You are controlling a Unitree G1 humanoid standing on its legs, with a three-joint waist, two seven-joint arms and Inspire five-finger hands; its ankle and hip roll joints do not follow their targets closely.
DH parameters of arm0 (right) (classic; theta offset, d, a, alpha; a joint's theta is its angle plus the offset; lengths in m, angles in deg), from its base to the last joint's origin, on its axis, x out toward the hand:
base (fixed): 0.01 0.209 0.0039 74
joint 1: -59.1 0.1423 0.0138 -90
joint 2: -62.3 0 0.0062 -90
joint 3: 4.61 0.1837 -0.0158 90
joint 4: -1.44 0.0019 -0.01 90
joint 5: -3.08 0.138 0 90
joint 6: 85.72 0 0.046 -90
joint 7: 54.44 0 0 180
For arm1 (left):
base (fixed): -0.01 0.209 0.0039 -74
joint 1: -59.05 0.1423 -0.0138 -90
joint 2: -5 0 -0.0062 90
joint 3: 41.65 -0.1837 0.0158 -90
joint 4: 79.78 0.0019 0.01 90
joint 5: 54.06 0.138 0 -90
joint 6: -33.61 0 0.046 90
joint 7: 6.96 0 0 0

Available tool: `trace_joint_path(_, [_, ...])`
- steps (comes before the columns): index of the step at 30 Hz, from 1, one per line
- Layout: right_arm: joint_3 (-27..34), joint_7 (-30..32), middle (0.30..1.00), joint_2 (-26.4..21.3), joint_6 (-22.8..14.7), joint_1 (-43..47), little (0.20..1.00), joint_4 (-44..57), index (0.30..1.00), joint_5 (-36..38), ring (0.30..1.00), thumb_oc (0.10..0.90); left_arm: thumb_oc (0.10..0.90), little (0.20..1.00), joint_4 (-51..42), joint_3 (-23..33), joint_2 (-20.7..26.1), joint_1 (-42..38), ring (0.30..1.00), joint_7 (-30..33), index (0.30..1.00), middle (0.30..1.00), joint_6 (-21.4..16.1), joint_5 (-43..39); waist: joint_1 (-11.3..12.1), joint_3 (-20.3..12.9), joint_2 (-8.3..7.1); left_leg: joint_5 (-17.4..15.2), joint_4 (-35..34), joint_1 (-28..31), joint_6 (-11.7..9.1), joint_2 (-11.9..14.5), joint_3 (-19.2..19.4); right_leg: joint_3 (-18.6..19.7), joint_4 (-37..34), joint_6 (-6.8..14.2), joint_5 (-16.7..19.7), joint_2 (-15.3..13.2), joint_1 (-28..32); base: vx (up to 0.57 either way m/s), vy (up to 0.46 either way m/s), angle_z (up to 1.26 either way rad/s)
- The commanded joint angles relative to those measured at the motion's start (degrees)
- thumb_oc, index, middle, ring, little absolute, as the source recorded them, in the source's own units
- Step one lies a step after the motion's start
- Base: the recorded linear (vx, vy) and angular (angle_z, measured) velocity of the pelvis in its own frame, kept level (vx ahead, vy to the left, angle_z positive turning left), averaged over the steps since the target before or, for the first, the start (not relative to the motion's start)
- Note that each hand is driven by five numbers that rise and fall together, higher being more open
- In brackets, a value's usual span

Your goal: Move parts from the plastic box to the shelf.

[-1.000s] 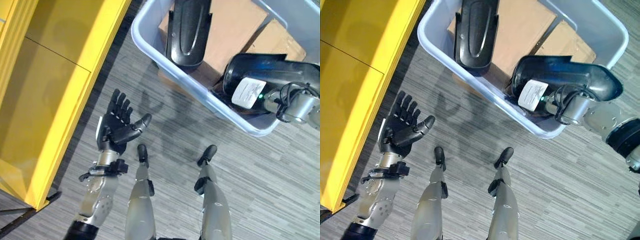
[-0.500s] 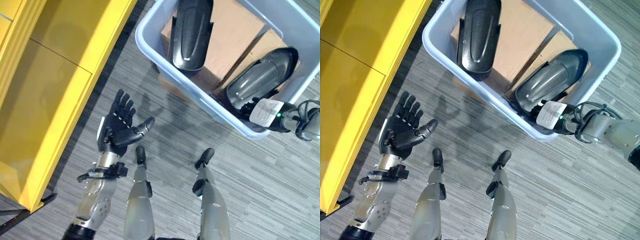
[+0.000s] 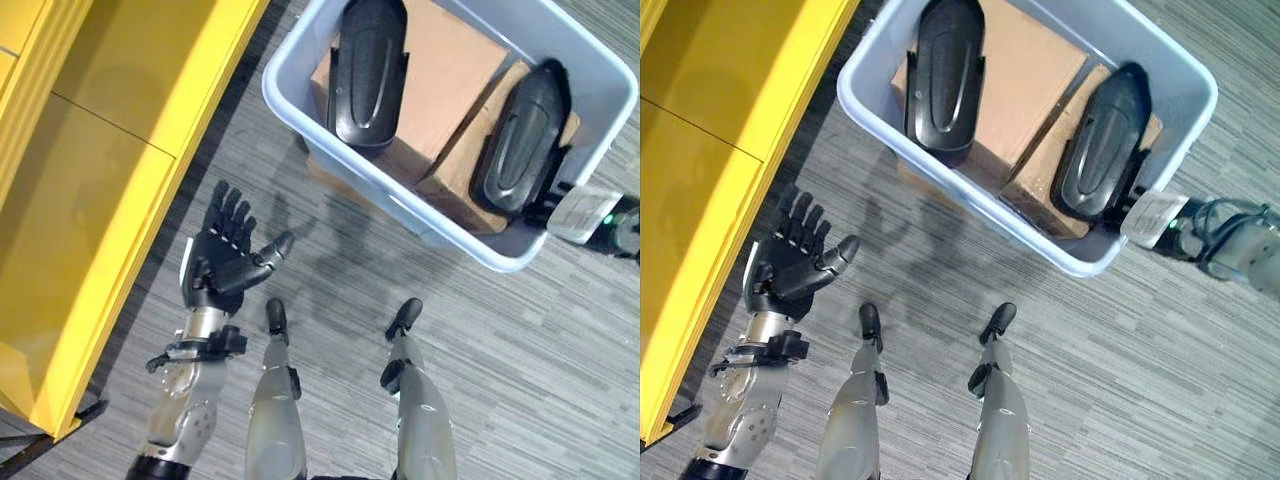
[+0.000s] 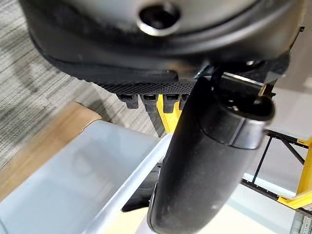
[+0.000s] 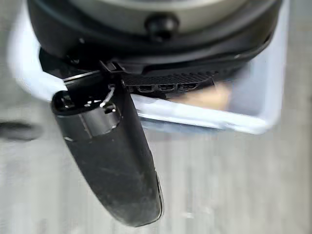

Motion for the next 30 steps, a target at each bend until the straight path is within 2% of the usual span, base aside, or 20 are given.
trace_joint_path(1, [-2.81, 2.02, 1.000, -7.05, 11.12, 11.12, 1.000, -6.49, 1.000, 5.62, 1.000, 0.900, 0.900, 1.000, -7.85, 0.44, 2.96, 0.72, 1.000, -1.01, 1.000, 1.000, -5.35, 2.55, -0.89, -0.13, -1.38, -2.85, -1.67, 5.27, -2.66, 4.03, -1.10, 3.98, 4.02, 7.30, -4.86, 0.23, 5.05, -0.02, 0.008, -0.10])
trace_joint_path(5, [-2.81, 3.92, 1.000, -7.99, 12.23, 16.75, 1.000, -4.91, 1.000, 11.99, 1.000, 0.900, 0.900, 1.000, -8.23, 1.38, 1.40, 1.60, 1.000, -0.97, 1.000, 1.000, -5.54, 2.25, -2.42, -0.21, -0.25, -2.80, -1.67, 5.58, -2.47, 3.92, -0.77, 4.32, 4.02, 7.18, -4.64, 0.32, 5.01, -0.02, 0.008, -0.05])
trace_joint_path(6, [-1.53, 4.69, 1.000, -8.44, 12.52, 18.14, 1.000, -2.75, 1.000, 15.24, 1.000, 0.900, 0.900, 1.000, -8.46, 1.55, 0.61, 1.71, 1.000, -0.88, 1.000, 1.000, -5.53, 2.19, -3.00, -0.28, 0.44, -2.85, -1.67, 5.65, -2.36, 3.92, -0.73, 4.46, 4.06, 7.13, -4.65, 0.35, 4.92, -0.09, -0.001, -0.12])
trace_joint_path(7, [0.09, 6.30, 1.000, -8.66, 13.26, 18.70, 1.000, -1.77, 1.000, 16.88, 1.000, 0.900, 0.900, 1.000, -8.47, 1.83, 0.19, 1.75, 1.000, -0.71, 1.000, 1.000, -5.66, 2.18, -3.27, -0.09, 0.50, -1.77, -1.67, 5.17, -1.78, 3.77, 0.01, 3.95, 4.01, 6.32, -3.73, 0.17, 4.40, -0.08, 0.001, -0.17])
trace_joint_path(8, [3.44, 7.54, 1.000, -8.51, 13.24, 17.79, 1.000, -1.13, 1.000, 19.26, 1.000, 0.900, 0.900, 1.000, -8.48, 1.97, -0.37, 1.63, 1.000, -0.60, 1.000, 1.000, -5.71, 2.23, -3.63, -0.09, 0.98, -1.82, -1.67, 5.23, -1.65, 3.68, 0.07, 4.03, 4.12, 6.30, -3.74, 0.20, 4.29, -0.08, 0.012, -0.17])
trace_joint_path(9, [16.28, 10.63, 1.000, -8.19, 13.65, 12.06, 1.000, 3.00, 1.000, 26.53, 1.000, 0.900, 0.900, 1.000, -8.46, 2.19, -1.98, 1.51, 1.000, -0.42, 1.000, 1.000, -5.63, 1.90, -4.76, -0.10, 1.87, -2.01, -1.67, 5.39, -1.42, 3.66, 0.34, 4.33, 4.19, 6.29, -3.69, 0.25, 4.10, -0.01, 0.023, -0.14])
trace_joint_path(11, [27.63, 13.05, 1.000, -8.07, 14.17, 3.67, 1.000, 6.55, 1.000, 27.75, 1.000, 0.900, 0.900, 1.000, -8.37, 2.43, -2.13, 1.48, 1.000, -0.19, 1.000, 1.000, -5.56, 1.77, -5.21, -0.10, 1.76, -2.17, -1.67, 5.55, -1.29, 3.60, 0.48, 4.64, 4.14, 6.30, -3.64, 0.31, 4.12, 0.00, 0.013, -0.02])
trace_joint_path(12, [39.31, 14.59, 1.000, -6.99, 14.32, -4.75, 1.000, 10.42, 1.000, 30.64, 1.000, 0.900, 0.900, 1.000, -8.52, 2.99, -2.86, 1.65, 1.000, 0.01, 1.000, 1.000, -5.48, 1.86, -6.00, -0.11, 1.99, -2.35, -1.67, 5.71, -1.15, 3.59, 0.56, 4.83, 4.10, 6.31, -3.67, 0.42, 4.09, 0.01, 0.005, -0.06])
trace_joint_path(14, [52.36, 16.21, 1.000, -4.19, 13.68, -14.93, 1.000, 13.42, 1.000, 34.54, 1.000, 0.900, 0.900, 1.000, -8.41, 3.43, -3.28, 1.79, 1.000, 0.29, 1.000, 1.000, -5.47, 1.76, -6.57, -0.12, 1.97, -2.45, -1.67, 5.78, -0.97, 3.58, 0.78, 5.02, 4.11, 6.26, -3.70, 0.53, 4.00, 0.01, -0.001, -0.13])
trace_joint_path(15, [68.26, 17.89, 1.000, -0.05, 12.95, -28.77, 1.000, 20.18, 1.000, 38.15, 1.000, 0.900, 0.900, 1.000, -8.50, 3.79, -3.60, 2.01, 1.000, 0.84, 1.000, 1.000, -5.07, 1.56, -6.95, -0.11, 1.62, -2.64, -1.67, 5.94, -0.77, 3.54, 1.01, 5.15, 4.12, 6.22, -3.77, 0.64, 3.92, 0.01, -0.002, -0.12])
trace_joint_path(16, [70.14, 17.83, 1.000, 0.05, 13.00, -30.67, 1.000, 20.63, 1.000, 38.04, 1.000, 0.900, 0.900, 1.000, -8.51, 3.57, -3.26, 1.95, 1.000, 0.84, 1.000, 1.000, -5.06, 1.55, -6.59, -0.10, 1.46, -2.64, -1.67, 5.94, -0.77, 3.53, 1.00, 5.14, 4.13, 6.22, -3.77, 0.63, 3.92, 0.01, -0.006, -0.09])
trace_joint_path(18, [79.03, 18.11, 1.000, 6.48, 9.91, -39.17, 1.000, 27.13, 1.000, 45.28, 1.000, 0.900, 0.900, 1.000, -8.54, 3.61, -3.61, 2.09, 1.000, 1.23, 1.000, 1.000, -4.73, 1.10, -6.96, -0.09, 1.39, -2.73, -1.67, 5.99, -0.59, 3.52, 1.32, 5.51, 4.28, 6.13, -3.85, 0.77, 3.55, 0.01, -0.008, -0.06])
trace_joint_path(20, [81.99, 17.91, 1.000, 6.77, 10.06, -42.19, 1.000, 28.15, 1.000, 45.19, 1.000, 0.900, 0.900, 1.000, -8.58, 3.10, -3.05, 1.96, 1.000, 1.23, 1.000, 1.000, -4.71, 1.08, -6.21, -0.09, 1.18, -2.72, -1.67, 5.99, -0.58, 3.49, 1.34, 5.54, 4.31, 6.13, -3.87, 0.75, 3.52, 0.01, -0.005, -0.08])
trace_joint_path(21, [83.67, 18.15, 1.000, 10.98, 7.04, -44.17, 1.000, 31.82, 1.000, 50.17, 1.000, 0.900, 0.900, 1.000, -8.84, 3.38, -3.49, 2.33, 1.000, 1.53, 1.000, 1.000, -4.58, 0.51, -6.78, -0.09, 1.42, -2.79, -1.67, 6.11, -0.50, 3.51, 1.56, 5.81, 4.39, 6.08, -3.84, 0.83, 3.27, 0.02, -0.013, -0.11])
trace_joint_path(23, [86.79, 17.29, 1.000, 16.04, 4.42, -49.00, 1.000, 36.61, 1.000, 55.27, 1.000, 0.900, 0.900, 1.000, -9.07, 3.09, -2.93, 2.85, 1.000, 1.57, 1.000, 1.000, -4.29, 0.00, -6.67, -0.09, 1.24, -2.90, -1.67, 6.18, -0.40, 3.40, 1.75, 6.00, 4.55, 6.06, -3.99, 0.84, 3.06, 0.01, -0.021, -0.16])
trace_joint_path(26, [86.85, 15.71, 1.000, 22.19, 2.69, -52.20, 1.000, 42.26, 1.000, 58.14, 1.000, 0.900, 0.900, 1.000, -9.66, 2.81, -2.21, 3.45, 1.000, 1.70, 1.000, 1.000, -3.90, -0.41, -6.60, -0.09, 1.56, -2.93, -1.67, 6.09, -0.28, 3.29, 1.93, 6.24, 4.64, 6.04, -4.04, 0.83, 2.66, 0.01, -0.021, -0.11])
trace_joint_path(27, [85.64, 15.84, 1.000, 26.27, 2.24, -52.76, 1.000, 45.35, 1.000, 58.23, 1.000, 0.900, 0.900, 1.000, -10.17, 2.51, -2.06, 3.66, 1.000, 2.17, 1.000, 1.000, -3.71, -0.44, -6.43, -0.09, 2.11, -2.93, -1.67, 5.94, -0.18, 3.21, 2.02, 6.33, 4.78, 6.02, -4.04, 0.68, 2.39, 0.00, 0.000, 0.00])
trace_joint_path(30, [83.09, 15.55, 1.000, 29.51, 3.12, -52.44, 1.000, 47.47, 1.000, 55.30, 1.000, 0.900, 0.900, 1.000, -10.45, 2.63, -1.80, 3.96, 1.000, 2.47, 1.000, 1.000, -3.50, -0.16, -6.34, -0.09, 2.72, -2.91, -1.67, 5.65, -0.05, 3.03, 2.06, 6.46, 4.96, 6.03, -4.07, 0.47, 1.91, 0.00, 0.000, 0.00])
